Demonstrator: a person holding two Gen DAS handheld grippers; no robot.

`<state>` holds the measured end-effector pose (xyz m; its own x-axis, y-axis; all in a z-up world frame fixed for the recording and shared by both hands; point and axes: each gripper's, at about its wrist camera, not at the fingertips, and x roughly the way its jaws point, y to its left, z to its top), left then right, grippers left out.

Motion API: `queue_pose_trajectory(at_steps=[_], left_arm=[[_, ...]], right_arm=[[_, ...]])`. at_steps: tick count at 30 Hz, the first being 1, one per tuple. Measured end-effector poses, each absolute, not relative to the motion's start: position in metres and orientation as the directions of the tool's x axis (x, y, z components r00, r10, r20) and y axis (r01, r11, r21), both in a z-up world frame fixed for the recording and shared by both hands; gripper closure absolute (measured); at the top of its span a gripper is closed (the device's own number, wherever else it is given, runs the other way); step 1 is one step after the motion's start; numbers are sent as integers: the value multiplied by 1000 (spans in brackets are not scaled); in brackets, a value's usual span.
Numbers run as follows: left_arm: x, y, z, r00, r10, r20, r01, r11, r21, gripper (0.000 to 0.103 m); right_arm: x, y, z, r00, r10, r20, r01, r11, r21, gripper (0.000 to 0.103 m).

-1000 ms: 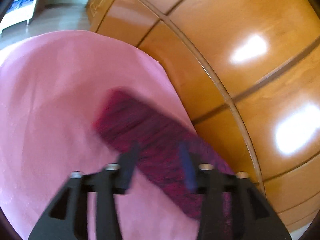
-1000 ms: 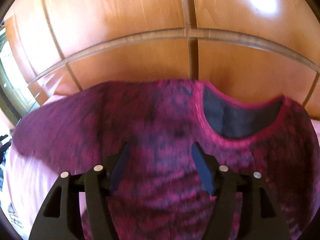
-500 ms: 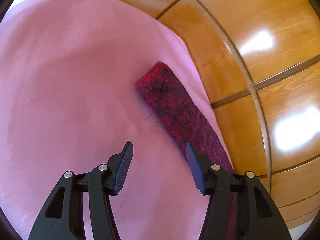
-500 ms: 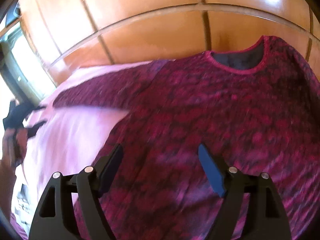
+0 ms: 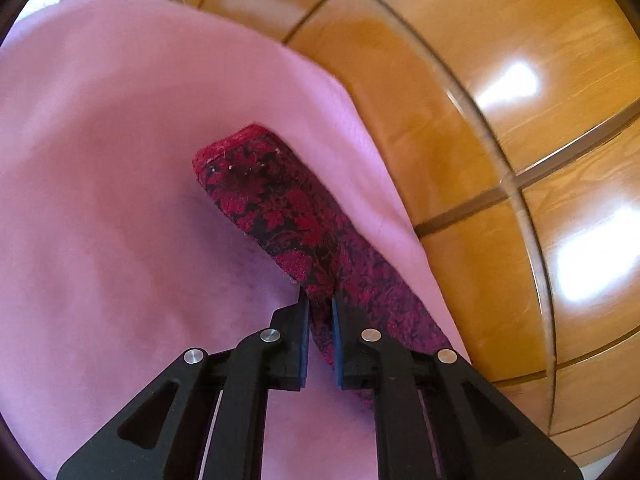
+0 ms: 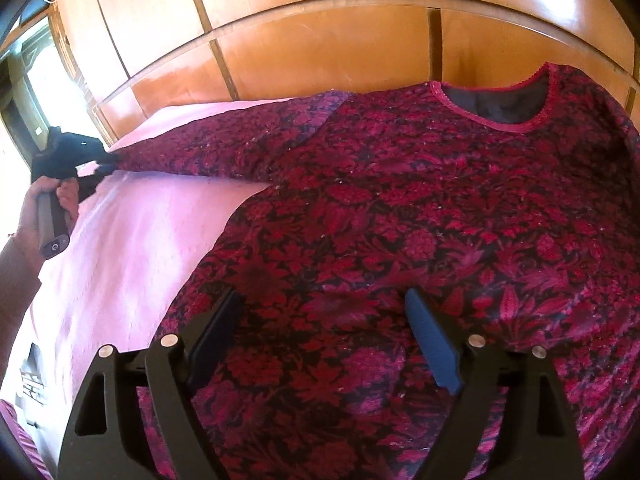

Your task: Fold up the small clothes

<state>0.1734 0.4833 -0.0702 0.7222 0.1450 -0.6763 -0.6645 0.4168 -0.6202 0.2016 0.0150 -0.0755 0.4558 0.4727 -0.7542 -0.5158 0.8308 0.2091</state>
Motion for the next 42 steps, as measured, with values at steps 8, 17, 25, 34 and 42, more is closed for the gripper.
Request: queue_pose_trajectory(at_steps=[8,17,25,34,42], left_arm=[[144,473,-82,658,159,-736,-724,403,-560,85],[107,351,-47,755,-212,-621,-331,693,-640,61],[43,254,-83,613,-558,-559,-102,646,-757,61],[15,211,-100,566,-603,-563,-100,627,-772,73],[10,193,-95,571,-541,-618,-94,704,-704,89]], right_arm=[[205,26,-81,430,487,-760,-541,813,215,17],[201,-53,-57,444,542,-714,-422,829,367,18],[155,-199,-56,551,347,-759,-161,937,311,18],[92,-241,-66,540,295,-788,-158,955,250,23],[66,-257,-65,579,260,-773,-116,965,237,23]])
